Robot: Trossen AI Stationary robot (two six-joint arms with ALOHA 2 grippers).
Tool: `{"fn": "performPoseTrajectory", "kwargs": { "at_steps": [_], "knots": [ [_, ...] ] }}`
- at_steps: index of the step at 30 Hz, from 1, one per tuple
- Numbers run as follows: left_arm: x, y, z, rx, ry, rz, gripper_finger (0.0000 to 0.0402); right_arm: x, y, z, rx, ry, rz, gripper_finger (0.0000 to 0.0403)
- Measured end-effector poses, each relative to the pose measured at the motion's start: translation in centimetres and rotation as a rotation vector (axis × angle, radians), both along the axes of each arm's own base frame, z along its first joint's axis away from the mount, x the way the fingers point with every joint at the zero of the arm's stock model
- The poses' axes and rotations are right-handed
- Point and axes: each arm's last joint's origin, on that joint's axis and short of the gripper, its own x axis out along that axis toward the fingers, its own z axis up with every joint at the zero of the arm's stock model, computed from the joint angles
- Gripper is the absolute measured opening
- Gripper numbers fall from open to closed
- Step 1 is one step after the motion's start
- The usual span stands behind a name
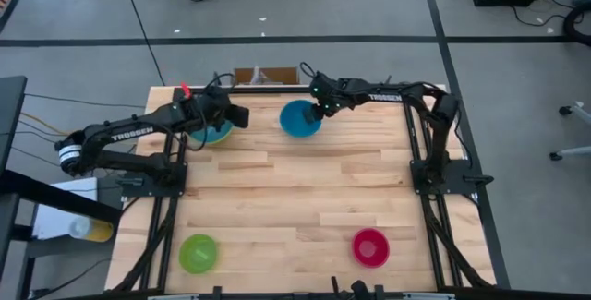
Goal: Nest bowls inside each other
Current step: Stack the blue bowl on top of the light blue bowl
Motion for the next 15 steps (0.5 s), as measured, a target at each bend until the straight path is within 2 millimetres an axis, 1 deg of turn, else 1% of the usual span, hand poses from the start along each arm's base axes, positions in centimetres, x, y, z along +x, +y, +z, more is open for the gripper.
{"fn": "performPoseTrajectory", "kwargs": {
  "at_steps": [2,5,7,10,13,14,15],
  "knots": [
    [0.1,-0.2,0.0,0.009,0.014,-0.023,0.0172,0.1,0.0,-0.4,0.01,0.008,-0.009,0.0144],
    [0.2,-0.4,0.0,0.02,0.029,-0.052,0.0172,0.1,0.0,-0.5,0.008,0.014,0.003,0.0142],
    [0.3,-0.5,0.0,0.02,0.03,-0.059,0.0172,0.2,0.0,-0.5,0.003,0.012,0.019,0.0132],
    [0.8,-0.5,-0.4,0.013,0.044,-0.066,0.0172,0.3,0.1,-0.3,-0.006,0.004,0.067,0.0093],
    [1.5,-0.1,-1.4,0.016,0.096,-0.049,0.0172,0.4,0.1,-0.1,-0.011,-0.019,0.114,0.0033],
    [1.8,0.0,-1.9,0.007,0.117,-0.049,0.0172,0.4,0.1,-0.1,-0.006,-0.025,0.125,0.0023],
    [2.2,0.2,-2.3,0.002,0.128,-0.048,0.0172,0.5,0.1,0.0,-0.015,-0.03,0.143,0.0021]
  ]
}}
